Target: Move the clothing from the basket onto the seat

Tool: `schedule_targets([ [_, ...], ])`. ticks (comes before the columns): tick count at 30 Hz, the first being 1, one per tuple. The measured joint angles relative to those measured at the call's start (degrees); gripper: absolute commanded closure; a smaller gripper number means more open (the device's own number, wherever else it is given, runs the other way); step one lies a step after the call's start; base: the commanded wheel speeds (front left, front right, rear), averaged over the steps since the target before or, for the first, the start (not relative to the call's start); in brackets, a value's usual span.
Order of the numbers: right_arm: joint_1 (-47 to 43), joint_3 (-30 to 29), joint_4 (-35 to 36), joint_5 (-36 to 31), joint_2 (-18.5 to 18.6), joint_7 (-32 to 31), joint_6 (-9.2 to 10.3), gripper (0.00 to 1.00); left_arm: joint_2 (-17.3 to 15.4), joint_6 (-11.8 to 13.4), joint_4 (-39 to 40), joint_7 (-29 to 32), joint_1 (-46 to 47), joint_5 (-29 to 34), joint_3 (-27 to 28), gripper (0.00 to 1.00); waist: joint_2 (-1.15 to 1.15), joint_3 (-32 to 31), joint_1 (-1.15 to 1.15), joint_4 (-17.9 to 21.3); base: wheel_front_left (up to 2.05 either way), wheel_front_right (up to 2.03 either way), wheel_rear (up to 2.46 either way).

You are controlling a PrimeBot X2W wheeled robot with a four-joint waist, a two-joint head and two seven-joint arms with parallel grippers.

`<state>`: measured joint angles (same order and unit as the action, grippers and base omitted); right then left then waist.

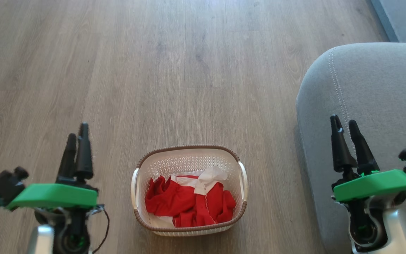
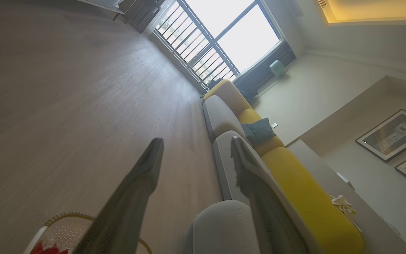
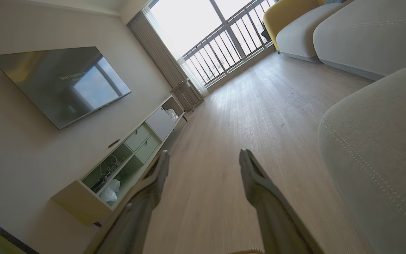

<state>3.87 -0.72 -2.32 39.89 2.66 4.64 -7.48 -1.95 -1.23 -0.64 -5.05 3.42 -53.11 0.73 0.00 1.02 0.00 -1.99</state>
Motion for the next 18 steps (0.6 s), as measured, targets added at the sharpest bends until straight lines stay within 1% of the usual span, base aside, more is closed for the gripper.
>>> schedule_targets([
  [1,0.0,0.0,0.0,0.0,0.0,0.0,0.00,0.00,0.0,0.0,0.0,0.0,0.0,0.0,0.0,0.00,0.00,0.0,0.00,0.0,0.00,0.00,0.00],
  [5,0.1,1.7,0.1,-3.0,0.1,0.7,0.00,0.00,0.0,1.5,0.4,-0.6,-0.1,6.2,-3.1,0.00,0.00,-0.2,0.00,0.0,0.00,0.00,0.00],
  [6,0.1,1.7,0.1,-3.0,0.1,0.7,0.00,0.00,0.0,1.5,0.4,-0.6,-0.1,6.2,-3.1,0.00,0.00,-0.2,0.00,0.0,0.00,0.00,0.00],
  [11,0.1,2.9,0.2,-6.9,0.8,1.6,0.00,0.00,-0.1,3.3,0.4,-1.2,-0.2,14.3,-7.0,0.00,0.00,-0.6,0.00,0.0,0.00,0.00,0.00],
  [14,0.1,2.8,0.1,-8.9,0.9,2.0,0.00,0.00,-0.1,4.5,0.2,-1.7,-0.2,18.2,-8.8,0.00,0.00,-0.7,0.00,0.0,0.00,0.00,0.00],
  [18,0.1,4.0,-1.8,-11.7,1.0,2.8,0.00,0.00,-0.2,4.4,-2.5,-2.3,-0.3,21.1,-11.1,0.00,0.00,-1.0,0.00,-0.1,0.00,0.00,0.00],
])
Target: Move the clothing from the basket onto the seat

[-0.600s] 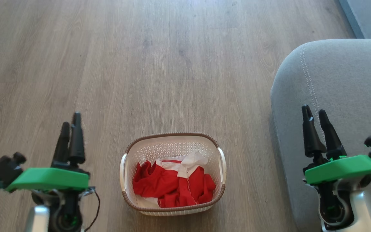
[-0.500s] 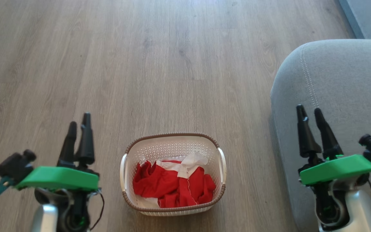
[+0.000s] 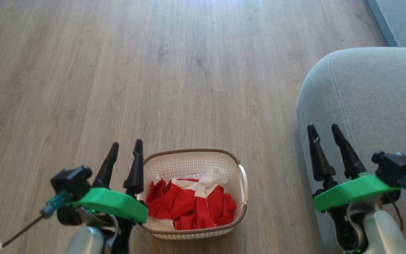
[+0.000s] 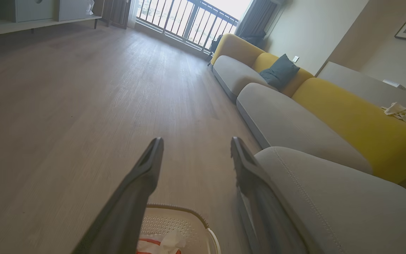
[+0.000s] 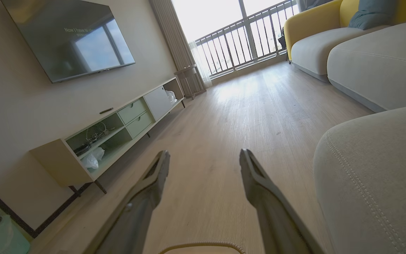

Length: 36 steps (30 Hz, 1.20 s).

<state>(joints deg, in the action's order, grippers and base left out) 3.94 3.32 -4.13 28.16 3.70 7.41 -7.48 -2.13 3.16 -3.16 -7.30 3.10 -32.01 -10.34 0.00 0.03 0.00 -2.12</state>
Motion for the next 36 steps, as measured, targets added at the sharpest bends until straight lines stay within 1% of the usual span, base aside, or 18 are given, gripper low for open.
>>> schedule_targets([
  [2,0.0,0.6,-1.1,-1.2,0.0,0.3,0.00,0.00,-0.2,0.1,-0.9,-0.4,-0.1,2.5,-1.0,0.00,0.00,-0.1,0.00,0.0,0.00,0.00,0.00],
  [4,0.0,0.9,-1.6,-2.4,0.0,0.5,0.00,0.00,-0.3,0.9,-1.5,-0.8,-0.1,4.5,-1.6,0.00,0.00,-0.2,0.00,0.0,0.00,0.00,0.00],
  [9,0.0,1.4,-1.5,-6.4,0.2,1.5,0.00,0.00,-0.8,4.8,-1.3,-1.7,0.0,9.0,-3.6,0.00,0.00,-0.2,0.00,0.0,0.00,0.00,0.00],
  [13,0.0,1.8,-0.9,-10.1,0.2,2.3,0.00,0.00,-1.4,8.2,0.3,-2.4,0.1,11.4,-4.7,0.00,0.00,-0.1,0.00,-0.1,0.00,0.00,0.00],
  [17,0.0,1.9,-0.7,-12.9,0.2,2.9,0.00,0.00,-1.4,8.7,0.5,-3.0,0.2,13.2,-5.5,0.00,0.00,-0.1,0.00,-0.5,0.00,0.00,0.00],
  [22,0.0,2.0,-0.8,-14.7,0.2,3.9,0.00,0.00,-1.4,8.4,0.6,-3.9,0.2,16.1,-6.5,0.00,0.00,-0.1,0.00,-0.7,0.00,0.00,0.00],
  [28,0.1,2.2,-0.8,-18.9,0.1,4.8,-0.01,0.00,-1.3,8.0,0.8,-5.1,0.2,19.2,-6.4,0.00,0.00,-0.1,0.00,-0.6,0.00,0.00,0.00],
  [31,0.1,1.9,-1.2,-19.0,-0.1,5.3,-0.01,0.00,-1.1,6.4,0.3,-5.6,0.2,20.2,-6.4,0.00,0.00,-0.1,0.00,-0.4,0.00,0.00,0.00],
  [34,0.1,1.4,-4.3,-18.3,-0.1,5.8,-0.01,0.00,-1.1,3.2,-3.2,-5.9,-0.1,20.6,-7.1,0.00,0.00,-0.1,0.00,-0.3,0.00,0.00,0.00],
  [36,0.1,1.5,-5.9,-19.8,-0.1,6.1,-0.01,0.00,-1.0,2.0,-5.1,-6.1,-0.5,21.9,-7.9,0.00,0.00,0.0,0.00,-0.1,0.00,0.00,0.00],
])
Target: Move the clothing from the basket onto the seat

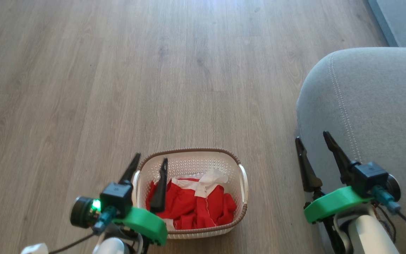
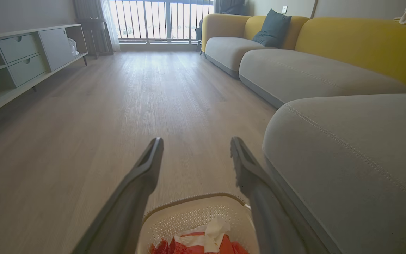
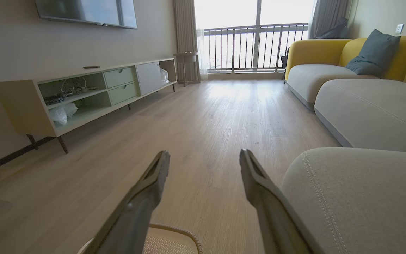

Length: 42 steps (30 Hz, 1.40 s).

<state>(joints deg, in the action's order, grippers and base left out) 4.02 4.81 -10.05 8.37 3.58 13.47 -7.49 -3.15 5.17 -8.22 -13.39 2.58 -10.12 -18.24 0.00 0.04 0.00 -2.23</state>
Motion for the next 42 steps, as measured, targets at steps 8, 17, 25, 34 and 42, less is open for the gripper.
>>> schedule_targets([
  [8,0.1,0.1,-3.8,-3.8,-0.1,0.9,0.00,0.00,0.1,0.7,-3.5,-0.9,-0.4,0.5,-0.3,0.00,0.00,1.2,0.00,0.7,0.00,0.00,0.00],
  [17,1.7,0.7,-4.1,-3.8,-0.1,1.0,0.00,0.00,0.2,1.1,-6.1,-0.9,0.2,-0.1,-0.7,0.00,0.00,4.3,0.00,1.5,0.00,0.00,0.00],
  [25,4.4,1.4,-4.6,-3.8,0.1,1.0,0.00,0.00,0.3,-0.3,-16.8,-0.9,5.2,0.1,-3.3,0.00,0.00,11.1,0.00,2.7,0.00,0.00,0.00],
  [34,10.1,1.4,-3.7,-3.7,0.3,1.0,0.00,0.00,0.2,-2.5,-28.4,-0.9,19.9,6.5,-4.8,0.00,0.00,24.5,-0.02,5.2,0.00,0.00,0.00],
  [42,14.4,2.1,-3.3,-2.4,0.2,1.0,0.00,0.00,-2.6,-3.6,-42.4,-0.9,34.1,8.7,-4.1,0.00,0.00,36.6,-0.02,9.0,0.00,0.00,0.00],
])
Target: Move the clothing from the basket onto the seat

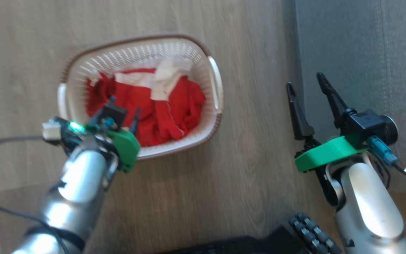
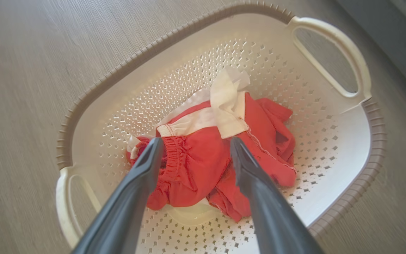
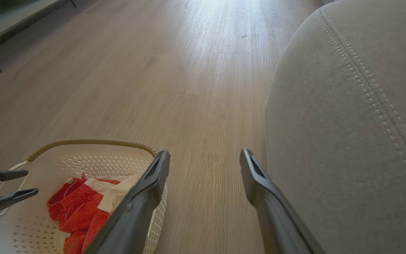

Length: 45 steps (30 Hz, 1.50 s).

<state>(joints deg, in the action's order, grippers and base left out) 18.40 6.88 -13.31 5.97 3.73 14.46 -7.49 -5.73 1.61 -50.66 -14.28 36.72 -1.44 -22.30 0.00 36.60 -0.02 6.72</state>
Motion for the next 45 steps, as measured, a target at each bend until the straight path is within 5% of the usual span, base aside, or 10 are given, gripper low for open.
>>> schedule_targets([
  [12,2.5,3.7,2.0,4.6,-0.3,0.0,-0.01,0.00,-5.9,-1.5,-20.4,1.4,20.9,3.2,-1.8,0.00,0.00,12.0,0.01,7.8,0.00,0.00,0.00],
  [19,4.9,5.9,2.9,5.3,-0.6,0.0,-0.01,0.00,-8.1,-1.9,-23.0,9.7,25.3,5.7,-4.3,0.00,0.00,16.8,0.02,10.9,0.00,0.00,0.00],
  [27,5.8,7.9,9.5,8.4,-0.8,0.0,-0.01,0.00,-11.0,1.6,-23.5,17.5,29.5,8.0,-6.4,0.00,0.00,20.5,0.02,13.2,0.00,0.00,0.00],
  [37,5.6,8.7,10.8,8.1,-0.8,0.2,-0.01,0.00,-10.7,-2.3,-23.6,26.4,29.9,7.8,-8.3,0.00,0.00,21.9,0.02,13.4,0.00,0.00,0.00],
  [39,5.6,8.7,11.0,8.0,-0.8,0.2,-0.01,0.00,-10.6,-2.9,-23.6,27.4,29.9,7.2,-8.2,0.73,0.00,22.0,0.02,13.4,0.00,0.00,0.00],
  [40,5.6,8.7,11.0,8.0,-0.8,0.2,-0.01,0.00,-10.6,-3.1,-23.6,27.7,29.9,6.8,-8.2,1.00,0.00,22.0,0.02,13.4,0.00,0.00,0.00],
  [45,5.6,8.8,11.0,7.5,-0.8,0.2,-0.01,0.00,-10.1,-4.0,-23.6,28.4,29.9,5.9,-8.1,1.00,0.01,22.1,0.02,13.3,0.00,0.00,0.00],
])
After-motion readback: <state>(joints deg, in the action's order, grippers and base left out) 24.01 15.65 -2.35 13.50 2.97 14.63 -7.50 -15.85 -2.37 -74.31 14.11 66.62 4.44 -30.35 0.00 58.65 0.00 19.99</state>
